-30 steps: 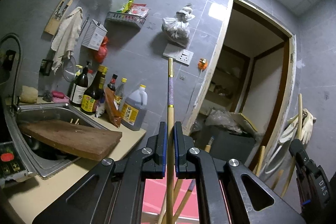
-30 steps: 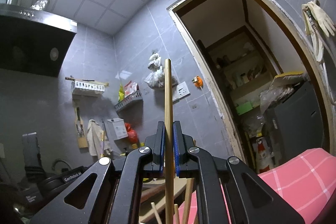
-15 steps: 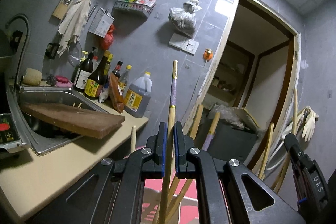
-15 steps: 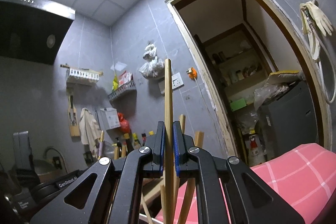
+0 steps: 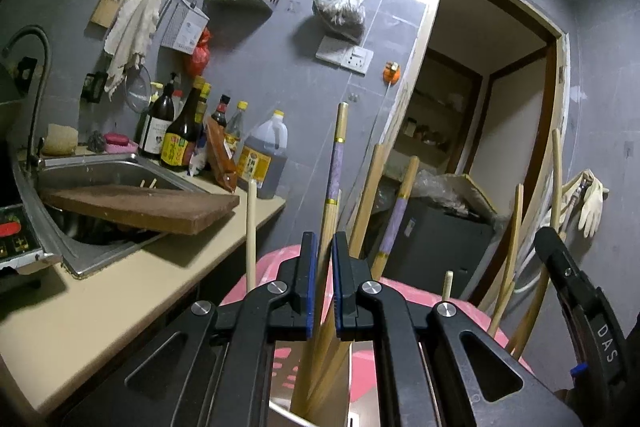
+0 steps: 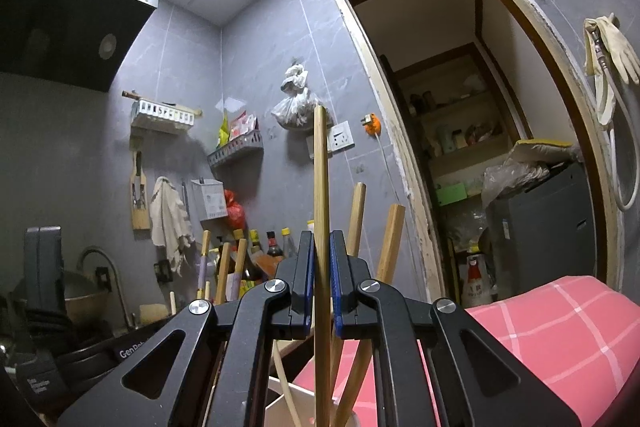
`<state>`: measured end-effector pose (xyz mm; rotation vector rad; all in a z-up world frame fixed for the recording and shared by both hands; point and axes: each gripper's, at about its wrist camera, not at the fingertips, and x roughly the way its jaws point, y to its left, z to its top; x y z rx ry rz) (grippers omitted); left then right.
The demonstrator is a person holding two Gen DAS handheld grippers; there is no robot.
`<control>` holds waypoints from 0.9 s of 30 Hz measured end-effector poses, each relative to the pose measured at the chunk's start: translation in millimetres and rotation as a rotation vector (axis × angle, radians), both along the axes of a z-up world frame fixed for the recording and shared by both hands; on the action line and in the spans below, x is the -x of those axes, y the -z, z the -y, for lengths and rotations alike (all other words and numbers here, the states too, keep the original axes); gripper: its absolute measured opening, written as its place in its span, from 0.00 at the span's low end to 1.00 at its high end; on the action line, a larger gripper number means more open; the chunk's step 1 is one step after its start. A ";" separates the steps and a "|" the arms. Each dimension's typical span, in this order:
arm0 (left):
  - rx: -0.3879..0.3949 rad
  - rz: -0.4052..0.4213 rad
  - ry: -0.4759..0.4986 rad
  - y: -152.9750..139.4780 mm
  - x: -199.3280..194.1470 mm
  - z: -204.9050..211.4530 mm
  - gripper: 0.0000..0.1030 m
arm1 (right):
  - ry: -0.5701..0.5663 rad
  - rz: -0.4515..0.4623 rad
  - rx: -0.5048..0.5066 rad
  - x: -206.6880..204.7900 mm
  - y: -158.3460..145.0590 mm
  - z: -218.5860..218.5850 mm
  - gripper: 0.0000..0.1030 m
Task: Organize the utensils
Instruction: 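Lower both chopsticks into the caddy slots and open both tools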
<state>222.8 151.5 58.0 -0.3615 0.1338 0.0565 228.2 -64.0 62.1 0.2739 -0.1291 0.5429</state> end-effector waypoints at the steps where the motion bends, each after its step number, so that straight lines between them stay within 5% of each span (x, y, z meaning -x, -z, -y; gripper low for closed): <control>1: -0.001 -0.006 0.003 1.0 -0.1 0.8 0.05 | 0.000 -0.002 0.003 0.2 0.2 -0.3 0.06; 27: -0.003 -0.026 0.044 2.6 9.5 6.3 0.12 | 0.032 -0.017 0.053 6.9 0.9 -4.6 0.12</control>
